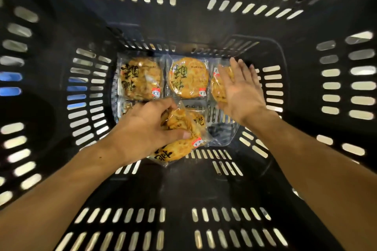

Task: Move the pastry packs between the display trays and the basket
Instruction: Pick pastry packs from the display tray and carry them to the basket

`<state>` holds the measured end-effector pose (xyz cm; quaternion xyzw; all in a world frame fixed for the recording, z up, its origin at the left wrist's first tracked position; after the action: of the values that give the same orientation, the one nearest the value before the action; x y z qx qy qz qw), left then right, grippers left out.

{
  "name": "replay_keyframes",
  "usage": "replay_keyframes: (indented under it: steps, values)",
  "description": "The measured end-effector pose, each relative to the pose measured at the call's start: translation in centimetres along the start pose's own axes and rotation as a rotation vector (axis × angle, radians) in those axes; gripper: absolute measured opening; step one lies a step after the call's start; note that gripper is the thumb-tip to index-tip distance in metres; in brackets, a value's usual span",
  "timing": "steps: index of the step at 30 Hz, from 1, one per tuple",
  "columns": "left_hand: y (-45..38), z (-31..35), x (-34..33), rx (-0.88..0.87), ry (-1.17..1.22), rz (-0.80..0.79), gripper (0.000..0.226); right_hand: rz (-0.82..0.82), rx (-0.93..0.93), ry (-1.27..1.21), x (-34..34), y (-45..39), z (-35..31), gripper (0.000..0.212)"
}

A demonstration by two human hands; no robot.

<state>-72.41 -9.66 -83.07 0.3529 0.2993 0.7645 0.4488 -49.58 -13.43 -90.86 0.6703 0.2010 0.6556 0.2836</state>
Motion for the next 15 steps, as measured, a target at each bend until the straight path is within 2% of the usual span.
replay_keyframes:
  steps: [3,10,15]
  values:
    - [-0.2,-0.3,-0.2,-0.009,0.027,0.013,0.052,-0.061,0.025,-0.01,-1.1,-0.8,0.2,0.106]
    - [-0.7,-2.1,-0.7,-0.003,0.019,0.039,0.069,0.058,0.128,-0.075,-1.0,-2.1,-0.4,0.105]
    - [-0.5,-1.6,-0.6,0.01,0.004,0.038,0.065,0.01,0.154,-0.048,0.3,-1.7,-0.3,0.107]
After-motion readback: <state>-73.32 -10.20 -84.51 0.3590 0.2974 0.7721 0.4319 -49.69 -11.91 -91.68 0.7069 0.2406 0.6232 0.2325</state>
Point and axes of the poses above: each hand's wrist, its own y-axis away from the middle knuckle, its own x-axis out of the back of the hand, z = x × y, the point moved 4 cm from there along -y, towards the middle knuckle, and after that the axes turned 1 degree about y, right-handed, at the moved point
